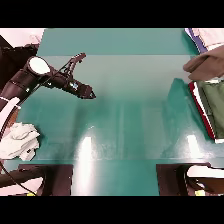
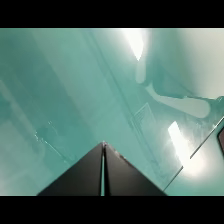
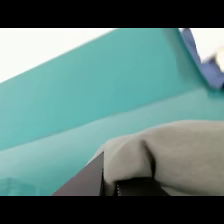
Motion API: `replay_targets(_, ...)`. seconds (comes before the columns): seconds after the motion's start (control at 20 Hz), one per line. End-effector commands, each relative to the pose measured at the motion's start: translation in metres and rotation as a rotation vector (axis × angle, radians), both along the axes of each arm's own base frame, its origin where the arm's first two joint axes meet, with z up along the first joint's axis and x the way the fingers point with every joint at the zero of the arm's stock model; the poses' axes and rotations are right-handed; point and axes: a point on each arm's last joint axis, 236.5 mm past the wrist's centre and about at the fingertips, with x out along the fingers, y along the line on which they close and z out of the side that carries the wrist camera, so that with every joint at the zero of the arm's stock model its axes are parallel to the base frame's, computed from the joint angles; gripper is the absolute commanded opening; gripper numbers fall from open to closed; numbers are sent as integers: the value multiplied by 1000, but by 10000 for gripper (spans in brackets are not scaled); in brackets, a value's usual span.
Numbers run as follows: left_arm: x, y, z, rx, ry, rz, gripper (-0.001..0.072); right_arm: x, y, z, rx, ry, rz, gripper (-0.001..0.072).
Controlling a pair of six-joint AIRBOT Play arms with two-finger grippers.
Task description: Fold the shirts.
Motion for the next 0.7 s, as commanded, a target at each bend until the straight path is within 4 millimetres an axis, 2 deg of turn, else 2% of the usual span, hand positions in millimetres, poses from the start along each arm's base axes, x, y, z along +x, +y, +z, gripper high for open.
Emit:
replay_targets(0.0, 0, -1, 0, 0, -4, -3, 23, -23, 0, 30, -51, -4, 40, 11)
replay_targets(0.1, -2, -1, 0, 2, 2, -9, 23, -45, -12, 32, -92, 31, -17, 11)
replay_targets(0.25, -5, -1, -1, 3, 10, -17, 22, -82, -34, 7, -123, 158, -139, 11)
replay_targets(0.45, -9, -1, -2, 7, 19, -35, 23, -131, -38, -44, -44, 290, -198, 13)
replay_targets(0.6, -14, -1, -2, 10, 33, -47, 22, -188, -46, -90, -38, 472, -307, 17)
replay_targets(0.65, -14, -1, -2, 11, 35, -49, 22, -210, -50, -103, -32, 538, -361, 44)
